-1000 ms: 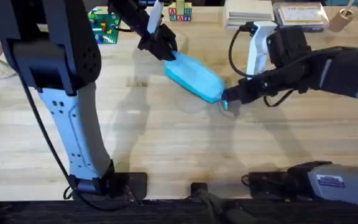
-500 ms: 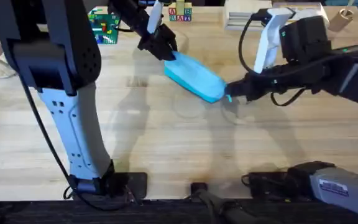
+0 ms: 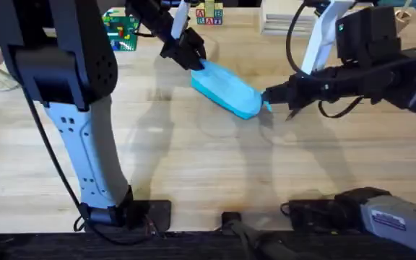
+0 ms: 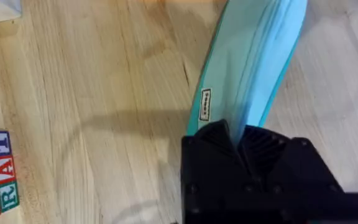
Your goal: Unzip the bag, pick up the pens from the table one at a time and place them inside, then zip the bag closed.
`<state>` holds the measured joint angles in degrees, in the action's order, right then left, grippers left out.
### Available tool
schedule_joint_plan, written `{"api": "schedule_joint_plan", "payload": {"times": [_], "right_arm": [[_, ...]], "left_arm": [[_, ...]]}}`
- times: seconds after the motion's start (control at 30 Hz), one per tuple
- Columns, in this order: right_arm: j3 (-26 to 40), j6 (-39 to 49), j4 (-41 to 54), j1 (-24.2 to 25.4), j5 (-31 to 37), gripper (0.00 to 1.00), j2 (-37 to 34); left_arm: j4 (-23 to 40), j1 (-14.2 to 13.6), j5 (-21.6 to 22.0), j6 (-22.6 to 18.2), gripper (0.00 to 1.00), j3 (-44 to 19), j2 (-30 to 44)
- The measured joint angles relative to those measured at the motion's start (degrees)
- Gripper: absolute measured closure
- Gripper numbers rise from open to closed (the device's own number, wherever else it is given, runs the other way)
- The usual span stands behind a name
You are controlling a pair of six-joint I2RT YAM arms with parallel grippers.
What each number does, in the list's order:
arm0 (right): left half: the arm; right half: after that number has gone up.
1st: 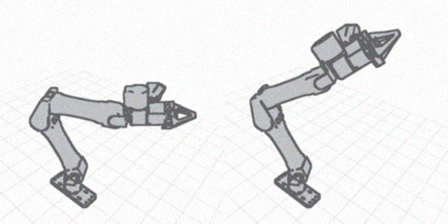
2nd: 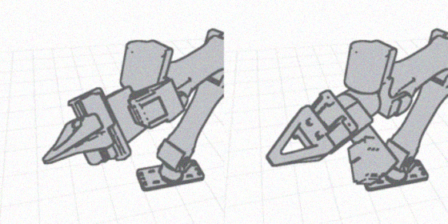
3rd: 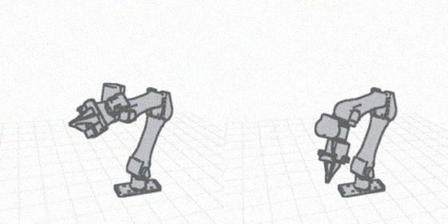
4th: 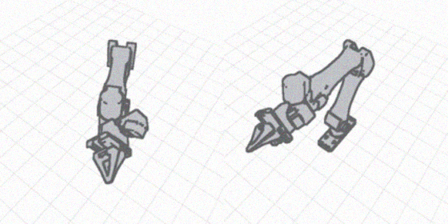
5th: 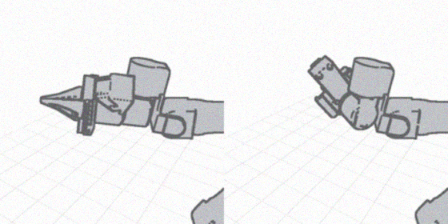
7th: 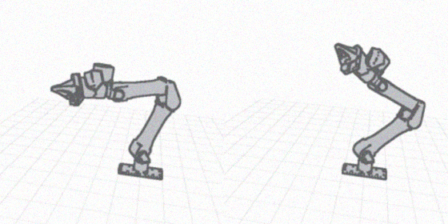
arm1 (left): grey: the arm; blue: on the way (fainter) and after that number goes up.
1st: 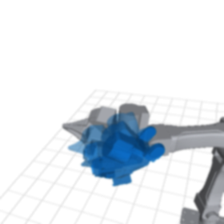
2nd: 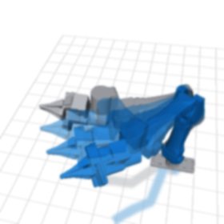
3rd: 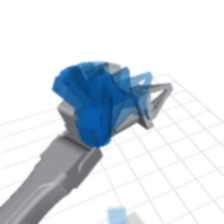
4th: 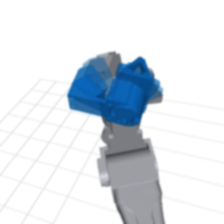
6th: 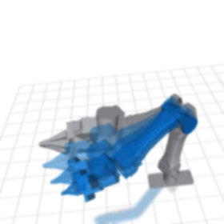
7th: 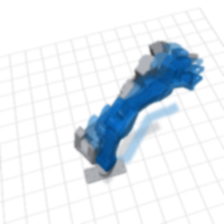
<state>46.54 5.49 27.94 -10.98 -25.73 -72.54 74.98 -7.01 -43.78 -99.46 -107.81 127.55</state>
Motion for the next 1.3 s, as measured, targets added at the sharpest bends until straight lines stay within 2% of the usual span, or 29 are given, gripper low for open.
{"api": "schedule_joint_plan", "payload": {"times": [0.4, 0.77, 1.03, 1.3], "right_arm": [[2.0, -2.1, -3.4, -0.5, -4.1, 0.97, 0.0], [2.1, -2.7, -8.7, -4.4, -3.8, 0.97, -0.4], [2.2, -4.2, -13.0, -6.0, -3.9, 0.97, -4.7], [2.3, -7.5, -21.7, -7.9, -4.1, 0.97, -8.7]], "left_arm": [[0.0, 0.0, 0.0, 0.0, 0.958, 0.0, 0.0], [0.1, 0.0, 0.2, 0.0, 0.958, 0.0, 0.0], [0.2, 0.1, 0.1, 0.0, 0.958, 0.0, 0.0], [0.2, 0.0, 0.1, 0.0, 0.958, 0.0, 0.0]]}}
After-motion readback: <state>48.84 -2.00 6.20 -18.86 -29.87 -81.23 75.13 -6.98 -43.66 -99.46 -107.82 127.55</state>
